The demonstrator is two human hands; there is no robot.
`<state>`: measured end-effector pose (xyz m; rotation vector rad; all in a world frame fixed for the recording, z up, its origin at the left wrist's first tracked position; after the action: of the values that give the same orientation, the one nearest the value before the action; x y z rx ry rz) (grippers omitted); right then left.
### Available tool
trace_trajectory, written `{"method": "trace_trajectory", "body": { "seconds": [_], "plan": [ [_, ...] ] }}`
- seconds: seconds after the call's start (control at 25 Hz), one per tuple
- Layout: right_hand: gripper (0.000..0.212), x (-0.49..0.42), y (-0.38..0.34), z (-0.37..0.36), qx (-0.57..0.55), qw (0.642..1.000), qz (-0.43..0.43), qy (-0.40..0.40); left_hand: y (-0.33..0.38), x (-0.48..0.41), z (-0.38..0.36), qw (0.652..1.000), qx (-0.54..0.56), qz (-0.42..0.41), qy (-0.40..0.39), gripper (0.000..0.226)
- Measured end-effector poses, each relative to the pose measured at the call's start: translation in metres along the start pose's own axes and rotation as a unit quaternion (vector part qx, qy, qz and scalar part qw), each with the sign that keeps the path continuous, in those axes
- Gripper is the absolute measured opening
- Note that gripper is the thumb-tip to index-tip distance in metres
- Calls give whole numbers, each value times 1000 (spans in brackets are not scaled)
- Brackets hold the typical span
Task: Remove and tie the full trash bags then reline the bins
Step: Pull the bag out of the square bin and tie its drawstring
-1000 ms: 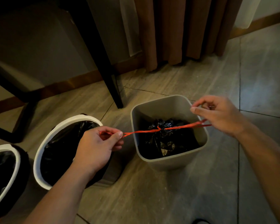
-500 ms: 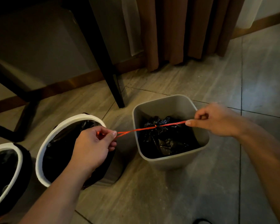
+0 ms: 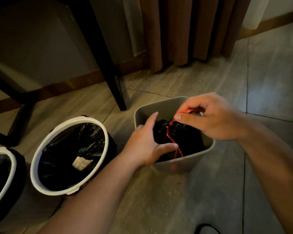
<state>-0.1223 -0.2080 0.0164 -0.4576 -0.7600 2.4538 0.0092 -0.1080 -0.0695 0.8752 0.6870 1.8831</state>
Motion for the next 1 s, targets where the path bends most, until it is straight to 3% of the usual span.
{"method": "trace_trajectory", "body": {
  "seconds": [0.04,0.12,0.16,0.2,0.24,0.28,0.36,0.44,0.68,0.88,1.0],
  "plan": [
    [22,2,-3,-3,-4,1000,12,-6,5,-11,-9,999,-46,-5,-7,86],
    [38,10,9,-4,-104,995,4,-13,6,-31,-17,996,-90,0,-7,28],
    [44,14,32,-1,-172,984,-41,14,1,-38,-17,997,-70,10,1,17],
    [46,22,65,4,-201,970,-118,63,-5,-43,-16,999,-24,20,11,16],
    [45,36,99,9,-154,960,-206,112,-8,-46,-12,999,28,21,30,16],
    [41,54,132,4,-59,947,-297,111,-8,-46,-7,996,63,10,58,14],
    [36,82,165,-40,-19,923,-385,-10,-6,-44,2,991,79,-14,103,10],
    [35,94,168,-82,-113,907,-399,-73,3,-39,10,989,73,-40,125,9],
    [23,88,176,-98,-156,899,-410,-20,61,-7,55,973,85,-143,161,13],
    [15,77,165,-105,-183,866,-466,2,140,48,117,930,108,-288,201,21],
    [17,64,150,-100,-222,858,-463,10,172,80,148,911,106,-322,235,19]
  ]
}}
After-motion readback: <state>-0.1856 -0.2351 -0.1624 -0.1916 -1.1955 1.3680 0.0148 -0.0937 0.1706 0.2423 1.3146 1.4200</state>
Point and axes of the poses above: each hand's wrist, its own x-axis away from the middle knuckle, its own z-axis out of the back of the hand, y = z × x, the point moved 10 cm from there along -x, towards the middle knuckle, and after that the axes turned 14 degrees about x, right-handed, at the moved point
